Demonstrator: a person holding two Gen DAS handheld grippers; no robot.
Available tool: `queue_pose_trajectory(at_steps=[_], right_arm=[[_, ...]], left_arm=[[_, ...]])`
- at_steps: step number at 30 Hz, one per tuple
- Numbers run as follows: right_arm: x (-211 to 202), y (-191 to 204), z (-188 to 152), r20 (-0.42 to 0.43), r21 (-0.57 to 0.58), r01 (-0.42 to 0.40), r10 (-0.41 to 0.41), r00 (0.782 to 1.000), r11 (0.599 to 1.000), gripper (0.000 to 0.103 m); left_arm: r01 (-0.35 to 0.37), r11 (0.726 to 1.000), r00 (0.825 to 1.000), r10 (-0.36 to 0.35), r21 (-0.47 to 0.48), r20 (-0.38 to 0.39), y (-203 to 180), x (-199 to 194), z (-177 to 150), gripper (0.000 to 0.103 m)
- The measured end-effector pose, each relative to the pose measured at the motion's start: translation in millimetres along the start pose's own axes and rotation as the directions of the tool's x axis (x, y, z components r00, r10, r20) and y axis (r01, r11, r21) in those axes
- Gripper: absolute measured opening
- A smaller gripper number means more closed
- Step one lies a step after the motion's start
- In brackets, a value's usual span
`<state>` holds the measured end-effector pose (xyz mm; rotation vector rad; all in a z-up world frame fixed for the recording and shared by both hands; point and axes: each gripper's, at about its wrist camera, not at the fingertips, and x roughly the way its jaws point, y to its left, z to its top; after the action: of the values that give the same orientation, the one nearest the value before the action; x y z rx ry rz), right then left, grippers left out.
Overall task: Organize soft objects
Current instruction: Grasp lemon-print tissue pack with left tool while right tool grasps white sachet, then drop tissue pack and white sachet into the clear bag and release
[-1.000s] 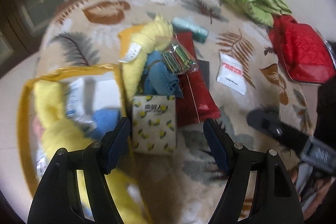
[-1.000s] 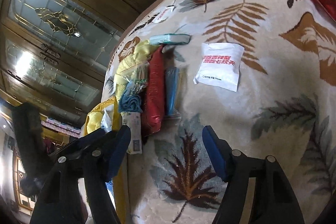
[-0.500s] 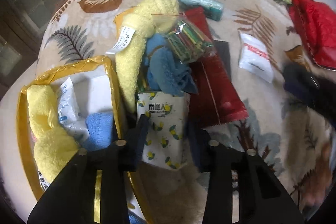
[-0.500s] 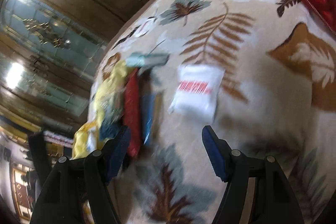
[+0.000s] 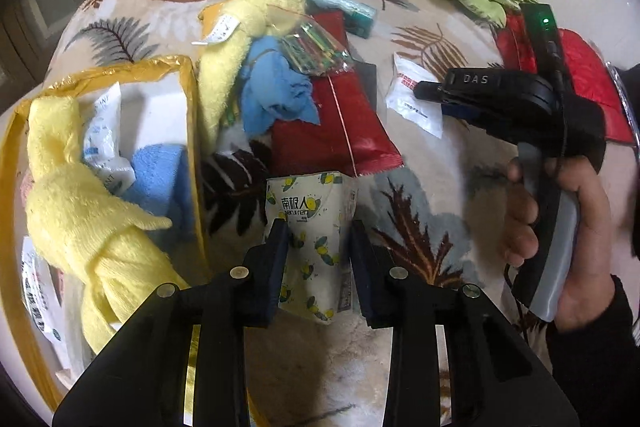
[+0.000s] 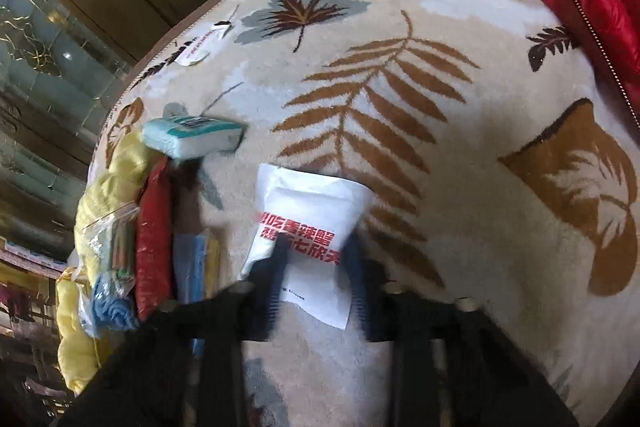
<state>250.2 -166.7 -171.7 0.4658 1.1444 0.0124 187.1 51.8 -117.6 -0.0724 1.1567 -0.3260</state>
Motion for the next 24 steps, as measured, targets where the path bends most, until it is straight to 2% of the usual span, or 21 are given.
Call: queue_pose_trajectory(at_steps=[5, 13, 19, 24], right_arm=[[-31.5, -10.8, -22.9, 0.015, 0.023, -0.090, 0.090, 0.996, 0.996, 0.004], [-92.4, -12.1, -64.6, 0.071, -0.025, -0.217, 0.218, 0.973, 0.976, 0.003], [-121.3, 14.9, -93.7, 0.034, -0.089, -0.323, 0.327, 0.944, 0.942, 0.003], [-129.5, 60.6, -116.0, -0.029, -0.177, -0.407, 0.409, 0.912, 0.896, 0.004]], left_arm=[[0.042, 0.999, 0.999, -0.042, -0.004, 0.026, -3.4, -8.6, -7.2, 0.027], [0.066, 0.998, 0.995, -0.067, 0.013, 0.067, -12.8, -26.2, -22.1, 0.025], [0.099, 0.995, 0.986, -0.096, -0.011, 0.137, -4.3, -68.7, -42.9, 0.025], [0.055, 0.995, 0.975, -0.036, -0.082, 0.220, 29.8, -112.7, -67.9, 0.025]])
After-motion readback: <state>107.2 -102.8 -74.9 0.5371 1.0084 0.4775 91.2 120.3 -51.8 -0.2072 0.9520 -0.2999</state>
